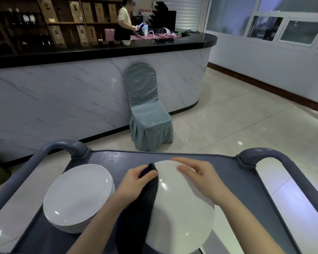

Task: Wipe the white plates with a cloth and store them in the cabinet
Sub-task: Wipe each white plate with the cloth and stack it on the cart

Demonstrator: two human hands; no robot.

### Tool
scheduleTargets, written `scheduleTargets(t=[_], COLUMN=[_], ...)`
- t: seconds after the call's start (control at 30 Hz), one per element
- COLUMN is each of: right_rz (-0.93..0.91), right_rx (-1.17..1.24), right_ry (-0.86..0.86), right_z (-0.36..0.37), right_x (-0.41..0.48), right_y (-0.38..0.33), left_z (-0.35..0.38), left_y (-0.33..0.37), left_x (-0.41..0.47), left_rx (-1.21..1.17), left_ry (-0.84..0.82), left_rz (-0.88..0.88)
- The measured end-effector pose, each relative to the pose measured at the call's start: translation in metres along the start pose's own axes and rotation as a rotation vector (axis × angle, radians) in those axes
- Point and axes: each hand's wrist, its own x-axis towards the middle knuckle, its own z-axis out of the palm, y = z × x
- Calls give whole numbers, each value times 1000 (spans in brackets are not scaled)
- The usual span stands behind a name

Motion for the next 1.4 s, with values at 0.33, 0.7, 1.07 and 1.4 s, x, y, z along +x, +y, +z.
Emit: scheduleTargets(t=[0.33, 0.7, 1.07, 1.4], right_rz=[231, 64, 423, 49], right_rx=[371, -277, 460, -28], right_ry=[723, -310, 817, -29], right_z=[72, -6, 77, -5], right_x=[-12, 28, -7, 24], right_y=[9, 5, 23, 13], left_z=[56, 7, 53, -5], left_y=[-2, 5, -17, -2], left_x=[-7, 15, 3, 19], left_rx=[-703, 129, -541, 97], left_ry=[742, -32, 696, 144], left_rz=[-389, 53, -384, 60])
